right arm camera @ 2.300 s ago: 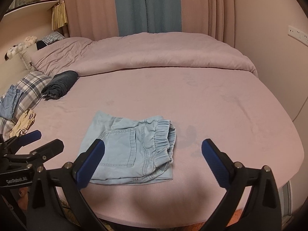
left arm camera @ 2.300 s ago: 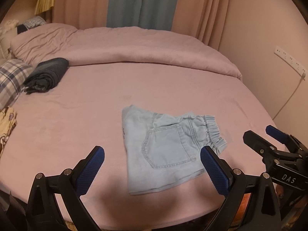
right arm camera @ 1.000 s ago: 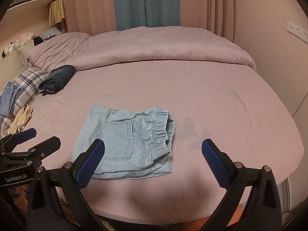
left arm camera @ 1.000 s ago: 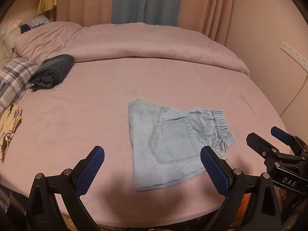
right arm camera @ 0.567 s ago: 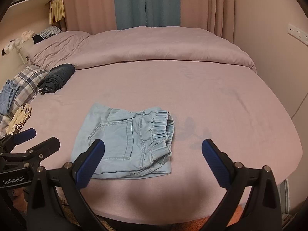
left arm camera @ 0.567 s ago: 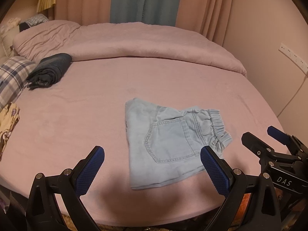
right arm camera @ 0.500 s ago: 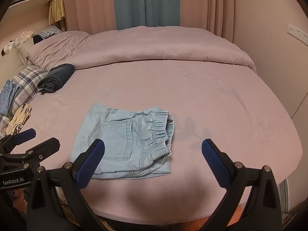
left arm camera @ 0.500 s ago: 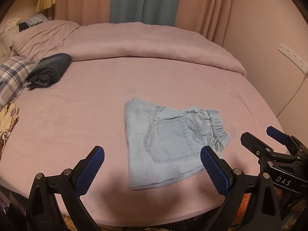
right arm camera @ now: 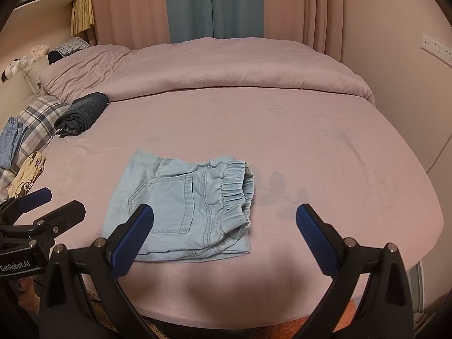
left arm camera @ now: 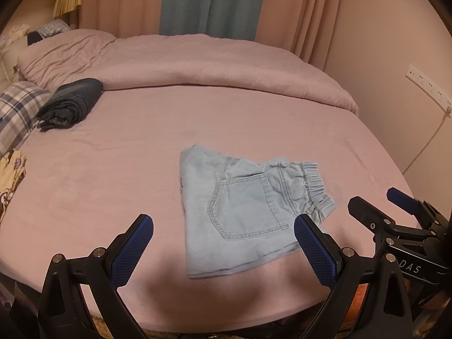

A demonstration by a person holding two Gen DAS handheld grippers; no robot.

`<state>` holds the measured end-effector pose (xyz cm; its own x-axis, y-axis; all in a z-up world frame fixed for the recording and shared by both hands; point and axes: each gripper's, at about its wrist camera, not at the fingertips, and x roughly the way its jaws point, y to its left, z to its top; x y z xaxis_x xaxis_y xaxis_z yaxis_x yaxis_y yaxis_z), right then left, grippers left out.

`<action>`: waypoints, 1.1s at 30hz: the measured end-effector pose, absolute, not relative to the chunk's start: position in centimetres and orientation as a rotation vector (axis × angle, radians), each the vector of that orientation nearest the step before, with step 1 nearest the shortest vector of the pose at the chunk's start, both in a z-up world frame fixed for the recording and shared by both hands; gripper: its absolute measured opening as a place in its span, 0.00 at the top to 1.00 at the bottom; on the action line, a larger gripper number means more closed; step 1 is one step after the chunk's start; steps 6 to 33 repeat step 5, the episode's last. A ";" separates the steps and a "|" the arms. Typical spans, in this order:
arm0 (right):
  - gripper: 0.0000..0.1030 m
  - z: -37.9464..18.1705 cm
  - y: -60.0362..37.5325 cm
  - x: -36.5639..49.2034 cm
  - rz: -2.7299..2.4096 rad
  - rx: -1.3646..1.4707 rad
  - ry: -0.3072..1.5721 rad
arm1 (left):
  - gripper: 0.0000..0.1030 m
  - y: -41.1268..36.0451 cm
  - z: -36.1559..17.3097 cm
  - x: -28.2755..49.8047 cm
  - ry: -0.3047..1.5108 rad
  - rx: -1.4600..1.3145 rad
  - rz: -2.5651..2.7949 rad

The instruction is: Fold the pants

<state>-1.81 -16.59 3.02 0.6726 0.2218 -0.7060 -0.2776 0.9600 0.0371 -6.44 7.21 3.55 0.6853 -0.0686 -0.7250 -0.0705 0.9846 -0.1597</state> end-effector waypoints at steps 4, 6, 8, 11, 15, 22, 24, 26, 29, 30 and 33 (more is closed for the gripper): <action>0.01 3.0 -16.5 -1.8 0.282 -0.076 0.784 | 0.04 7.2 3.6 -6.5 0.814 -0.184 -0.002; 0.01 3.0 -16.5 -1.8 0.281 -0.077 0.784 | 0.04 7.1 3.6 -6.5 0.814 -0.184 -0.004; 0.01 3.0 -16.5 -1.8 0.281 -0.077 0.784 | 0.04 7.1 3.6 -6.5 0.814 -0.184 -0.004; 0.01 3.0 -16.5 -1.8 0.281 -0.077 0.784 | 0.04 7.1 3.6 -6.5 0.814 -0.184 -0.004; 0.01 3.0 -16.5 -1.8 0.281 -0.077 0.784 | 0.04 7.1 3.6 -6.5 0.814 -0.184 -0.004; 0.01 3.0 -16.5 -1.8 0.281 -0.077 0.784 | 0.04 7.1 3.6 -6.5 0.814 -0.184 -0.004; 0.01 3.0 -16.5 -1.8 0.281 -0.077 0.784 | 0.04 7.1 3.6 -6.5 0.814 -0.184 -0.004; 0.01 3.0 -16.5 -1.8 0.281 -0.077 0.784 | 0.04 7.1 3.6 -6.5 0.814 -0.184 -0.004; 0.01 3.0 -16.5 -1.8 0.281 -0.077 0.784 | 0.04 7.1 3.6 -6.5 0.814 -0.184 -0.004; 0.01 3.0 -16.5 -1.8 0.281 -0.077 0.784 | 0.04 7.1 3.6 -6.5 0.814 -0.184 -0.004; 0.01 3.0 -16.5 -1.8 0.281 -0.077 0.784 | 0.04 7.1 3.6 -6.5 0.814 -0.184 -0.004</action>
